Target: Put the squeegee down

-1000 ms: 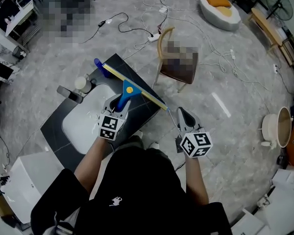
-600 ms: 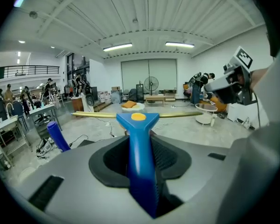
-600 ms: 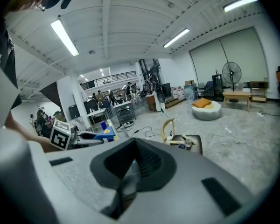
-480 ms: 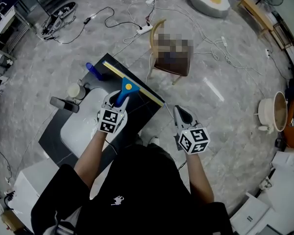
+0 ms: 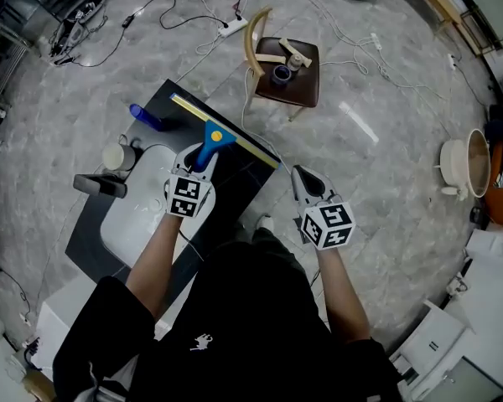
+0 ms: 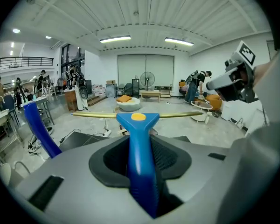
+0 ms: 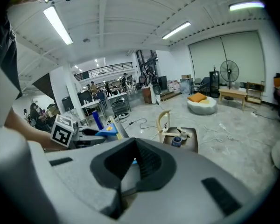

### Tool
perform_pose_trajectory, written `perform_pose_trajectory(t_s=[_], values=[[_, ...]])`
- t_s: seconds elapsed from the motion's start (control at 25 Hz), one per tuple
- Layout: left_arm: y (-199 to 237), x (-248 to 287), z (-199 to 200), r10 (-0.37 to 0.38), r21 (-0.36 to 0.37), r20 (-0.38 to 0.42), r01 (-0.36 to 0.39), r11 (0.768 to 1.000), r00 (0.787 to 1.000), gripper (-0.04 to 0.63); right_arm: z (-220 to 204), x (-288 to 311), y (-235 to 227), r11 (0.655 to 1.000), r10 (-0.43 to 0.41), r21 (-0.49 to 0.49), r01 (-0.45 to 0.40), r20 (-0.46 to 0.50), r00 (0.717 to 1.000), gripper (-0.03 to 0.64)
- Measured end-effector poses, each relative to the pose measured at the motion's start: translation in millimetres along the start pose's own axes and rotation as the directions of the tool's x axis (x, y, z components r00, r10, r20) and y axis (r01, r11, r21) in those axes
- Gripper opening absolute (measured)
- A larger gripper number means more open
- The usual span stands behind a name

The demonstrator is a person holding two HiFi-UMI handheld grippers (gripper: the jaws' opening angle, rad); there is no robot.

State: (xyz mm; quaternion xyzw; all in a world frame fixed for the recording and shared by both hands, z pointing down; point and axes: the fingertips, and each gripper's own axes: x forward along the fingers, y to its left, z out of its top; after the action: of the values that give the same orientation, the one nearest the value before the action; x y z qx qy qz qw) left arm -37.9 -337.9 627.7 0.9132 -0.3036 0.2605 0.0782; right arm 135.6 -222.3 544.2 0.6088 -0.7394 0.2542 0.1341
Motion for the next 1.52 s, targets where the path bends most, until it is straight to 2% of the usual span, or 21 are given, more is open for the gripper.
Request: perform_pose_trajectory(t_s=[0.64, 0.88, 1.2, 1.52], values=[[10.0, 45.3, -33.4, -0.016, 0.012, -0.084, 0.017, 1.0, 0.996, 0.13, -28.7, 31.9, -20.0, 0.994, -0.058, 0.084, 0.065, -0.08, 0.995, 0.002], [12.7, 55.8, -47.2, -0.014, 0.006, -0.106, 0.015, 1.0, 0.994, 0.13, -39.1, 41.3, -19.1, 0.994, -0.048, 0.098, 0.059, -0.111, 0.993, 0.002], [17.9, 67.6, -49.6, -0.021, 0.046, -0.133, 0.027, 0.999, 0.991, 0.13, -46.2, 49.8, -23.2, 0.992, -0.032, 0.113, 0.047, -0.136, 0.99, 0.002], [21.7, 75.2, -56.6, -0.009, 0.04, -0.162, 0.016, 0.999, 0.987, 0.13, -49.0, 56.6, -25.0, 0.991, -0.026, 0.123, 0.044, -0.145, 0.989, 0.002]])
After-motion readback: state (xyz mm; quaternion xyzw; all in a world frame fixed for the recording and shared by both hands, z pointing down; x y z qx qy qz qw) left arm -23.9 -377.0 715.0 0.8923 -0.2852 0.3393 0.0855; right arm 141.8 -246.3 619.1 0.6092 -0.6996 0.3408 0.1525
